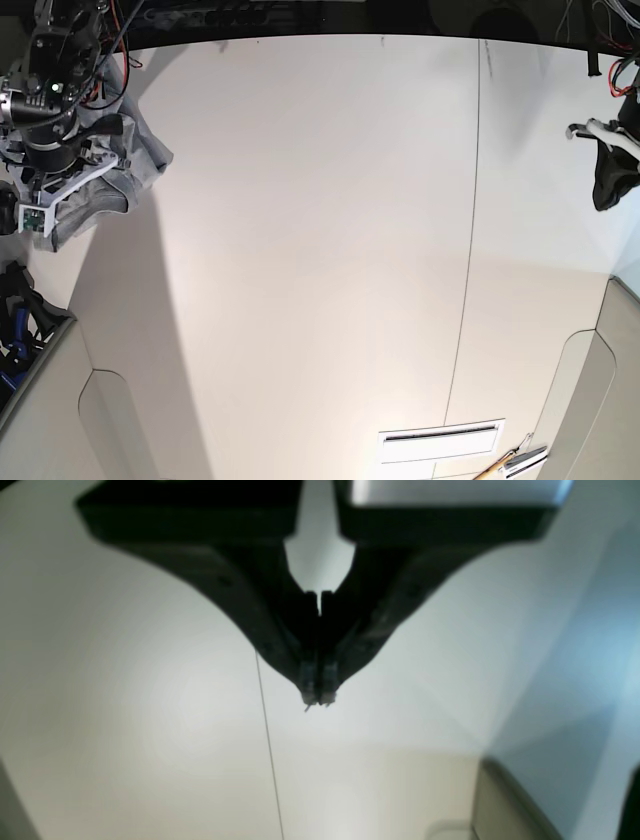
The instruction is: Fold the T-shirt properly
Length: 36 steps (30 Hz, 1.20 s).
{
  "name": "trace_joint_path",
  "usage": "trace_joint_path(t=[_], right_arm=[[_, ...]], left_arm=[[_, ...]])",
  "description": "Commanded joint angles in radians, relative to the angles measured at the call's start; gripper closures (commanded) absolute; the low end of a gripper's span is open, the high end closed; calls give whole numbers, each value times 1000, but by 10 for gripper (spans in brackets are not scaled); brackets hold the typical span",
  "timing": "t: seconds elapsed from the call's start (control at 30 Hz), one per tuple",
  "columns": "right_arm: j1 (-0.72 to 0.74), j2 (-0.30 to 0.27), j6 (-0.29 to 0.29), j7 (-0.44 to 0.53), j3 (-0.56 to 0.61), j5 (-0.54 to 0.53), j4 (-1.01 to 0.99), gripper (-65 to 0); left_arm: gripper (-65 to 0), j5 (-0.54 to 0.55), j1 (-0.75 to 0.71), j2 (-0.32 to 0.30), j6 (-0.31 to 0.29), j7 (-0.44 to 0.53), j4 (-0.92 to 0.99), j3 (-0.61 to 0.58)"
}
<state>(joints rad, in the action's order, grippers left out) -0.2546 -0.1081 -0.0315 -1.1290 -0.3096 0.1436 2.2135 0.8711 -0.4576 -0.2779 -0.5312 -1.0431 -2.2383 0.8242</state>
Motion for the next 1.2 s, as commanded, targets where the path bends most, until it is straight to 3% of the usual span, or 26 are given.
trace_joint_path(t=[0.0, 0.17, 0.33, 0.77, 0.9, 1.03, 1.17], right_arm=[[-35, -13, -3, 14, -3, -3, 35, 0], [-240, -90, -22, -10, -3, -14, 84, 0], [-435, -175, -45, -47, -3, -37, 107, 0], [-884, -315, -195, -114, -3, -317, 119, 0], [-971, -328, -279, -147, -3, -451, 116, 0], [-1012, -345, -364, -167, -3, -566, 86, 0], [-993, -389, -423, -170, -2, -626, 10, 0]], left_arm=[[0, 12, -18, -13, -18, 9, -18, 5], [0, 13, -151, -14, -23, -20, -18, 5], [0, 12, -337, -53, -23, -72, -18, 5], [0, 86, -848, -225, -23, -123, 31, 5], [0, 120, -851, -264, -23, -120, 174, -2], [0, 165, -851, -298, -23, -56, 376, -60], [0, 130, -851, -346, -34, 107, 579, -219]])
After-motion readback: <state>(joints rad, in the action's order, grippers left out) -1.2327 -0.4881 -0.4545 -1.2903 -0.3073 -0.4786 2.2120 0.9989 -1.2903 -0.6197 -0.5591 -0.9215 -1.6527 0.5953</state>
